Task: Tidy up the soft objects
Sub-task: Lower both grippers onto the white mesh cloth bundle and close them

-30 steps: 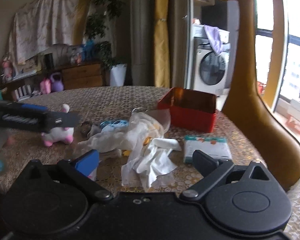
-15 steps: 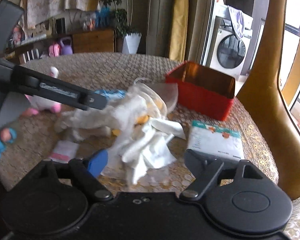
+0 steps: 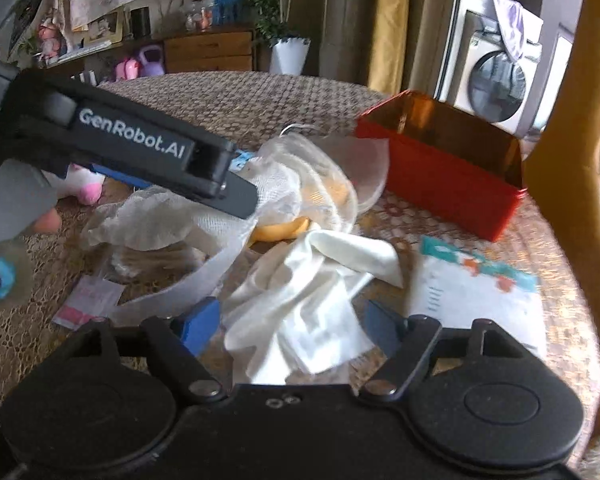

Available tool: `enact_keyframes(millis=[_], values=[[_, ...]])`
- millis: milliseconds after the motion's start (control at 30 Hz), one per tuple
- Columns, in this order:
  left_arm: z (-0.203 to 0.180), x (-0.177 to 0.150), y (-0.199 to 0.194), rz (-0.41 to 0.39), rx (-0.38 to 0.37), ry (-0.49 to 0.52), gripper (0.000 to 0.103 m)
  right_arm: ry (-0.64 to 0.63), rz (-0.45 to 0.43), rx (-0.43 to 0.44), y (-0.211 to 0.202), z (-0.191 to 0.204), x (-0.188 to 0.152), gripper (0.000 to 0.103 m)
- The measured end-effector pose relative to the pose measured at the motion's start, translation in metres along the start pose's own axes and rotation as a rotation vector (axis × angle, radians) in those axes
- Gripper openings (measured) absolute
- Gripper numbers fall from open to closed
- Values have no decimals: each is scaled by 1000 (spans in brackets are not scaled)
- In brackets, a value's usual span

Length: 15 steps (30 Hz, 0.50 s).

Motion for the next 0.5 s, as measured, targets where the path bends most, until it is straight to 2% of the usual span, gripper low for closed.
enact_keyframes(millis=[233,267,433,500], values=[[2,-3,16,40,-12,-15,100,30,19,39,22,-1,-3,65],[2,-3,16,42,-21,-17,95,32,11,43,22,-2,-2,64],[10,-3,20,70,-26,-46,71,60,-7,55,17,-8,-2,42],[14,-2,20,74,-23,-58,61,86,-15,65,15,-11,-2,38]])
Point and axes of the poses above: each gripper's, at about its wrist camera, not at the fingertips, and y roughly the way its jaws point, z to its left, x to its top, the point moved 10 cm from there along y, roughly the way its jaws point, and after that the axes turned 10 degrees about x, right-handed, at the moved point
